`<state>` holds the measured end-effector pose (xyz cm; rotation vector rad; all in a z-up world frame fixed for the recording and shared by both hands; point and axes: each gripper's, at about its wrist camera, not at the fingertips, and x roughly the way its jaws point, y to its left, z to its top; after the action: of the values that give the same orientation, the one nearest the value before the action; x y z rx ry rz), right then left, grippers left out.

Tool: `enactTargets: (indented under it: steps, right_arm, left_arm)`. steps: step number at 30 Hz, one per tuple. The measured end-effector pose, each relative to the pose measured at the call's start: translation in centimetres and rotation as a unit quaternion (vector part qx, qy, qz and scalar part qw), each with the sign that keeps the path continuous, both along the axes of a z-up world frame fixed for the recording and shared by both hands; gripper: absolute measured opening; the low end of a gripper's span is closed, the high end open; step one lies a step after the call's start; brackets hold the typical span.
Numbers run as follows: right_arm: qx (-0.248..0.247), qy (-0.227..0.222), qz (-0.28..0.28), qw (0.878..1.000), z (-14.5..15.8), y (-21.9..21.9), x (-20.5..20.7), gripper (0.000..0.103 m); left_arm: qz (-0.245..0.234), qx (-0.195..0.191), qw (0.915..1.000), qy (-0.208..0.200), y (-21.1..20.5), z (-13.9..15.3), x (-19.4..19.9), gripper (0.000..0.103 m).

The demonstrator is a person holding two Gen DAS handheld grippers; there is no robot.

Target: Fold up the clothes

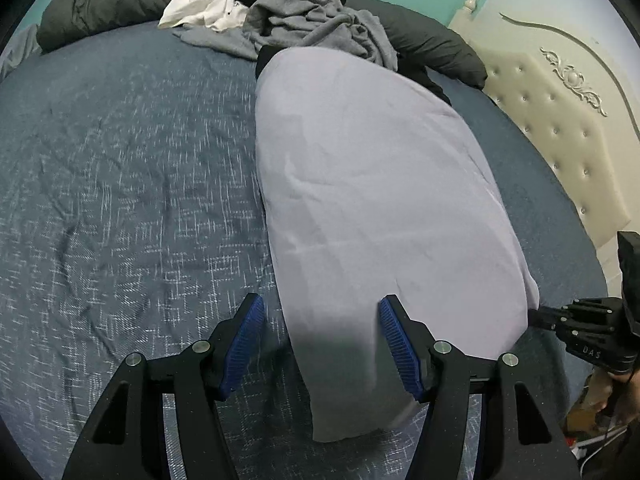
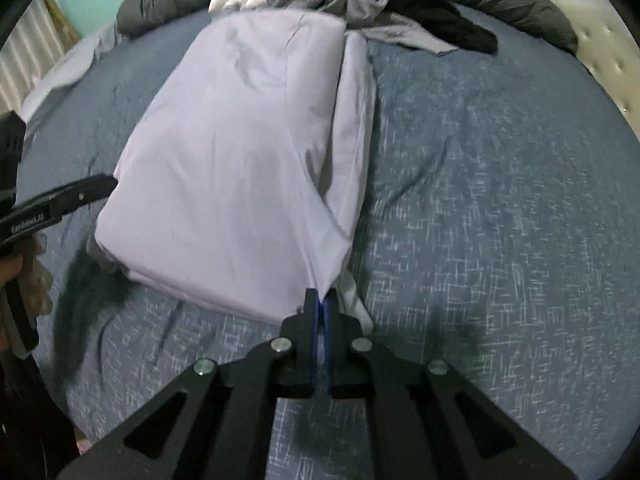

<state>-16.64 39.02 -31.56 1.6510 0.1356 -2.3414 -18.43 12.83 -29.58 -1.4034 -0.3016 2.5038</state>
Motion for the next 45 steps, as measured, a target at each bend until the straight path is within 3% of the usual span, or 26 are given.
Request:
enactTargets:
  steps: [4,9,12,15,17,22,24,28,30,33,36,45]
  right_arm:
    - [-0.016,-0.021,-0.011,1.000,1.0,1.0,-0.8,0.003]
    - [-0.041,0.060,-0.026,0.997,7.1,0.8,-1.8,0.004]
    - [-0.065,0.075,-0.003,0.995,8.1,-1.7,-2.6,0.007]
    - [-0.057,0.071,0.031,0.995,6.5,-5.2,-3.8,0.007]
    - [-0.058,0.046,0.033,0.997,3.9,-6.7,-4.6,0.007]
    - [-0.012,-0.009,0.016,1.000,-2.8,-7.1,-5.3,0.002]
    - [-0.017,-0.018,0.010,1.000,-4.5,-6.5,-5.4,0.002]
    - [-0.016,-0.029,0.011,0.999,-4.5,-6.5,-6.0,0.002]
    - [-0.023,-0.028,0.011,0.999,-3.0,-6.3,-6.1,0.002]
    - [-0.032,0.002,0.023,0.999,-0.1,-5.7,-5.1,0.002]
    - [-0.032,0.031,0.025,0.999,1.6,-4.4,-3.7,0.002]
    - [-0.013,-0.006,0.014,1.000,-3.4,-2.1,-2.0,0.001]
  left_arm:
    - [-0.006,-0.020,0.9998,0.005,0.5,-0.2,0.0,0.065]
    - [-0.011,-0.025,0.9996,0.009,0.6,-0.1,-0.1,0.065]
    - [-0.012,-0.027,0.9995,0.009,0.6,-0.1,-0.2,0.065]
    - [-0.011,-0.029,0.9995,0.006,0.8,-0.2,-0.3,0.065]
    - [-0.011,-0.038,0.9992,-0.001,1.0,-0.6,-0.3,0.065]
    - [-0.024,-0.053,0.9982,-0.013,2.1,-2.4,-0.5,0.065]
    - [-0.025,-0.059,0.9978,-0.013,2.4,-3.0,-0.7,0.066]
    - [-0.025,-0.045,0.9986,-0.016,1.8,-2.5,-1.1,0.066]
    - [-0.025,-0.027,0.9992,-0.013,1.0,-1.3,-0.8,0.066]
    - [-0.033,-0.025,0.9991,0.009,0.3,0.8,0.6,0.064]
    - [-0.059,-0.036,0.9976,0.007,1.1,0.9,1.7,0.065]
    - [-0.067,-0.055,0.9961,-0.018,2.5,-2.8,2.5,0.066]
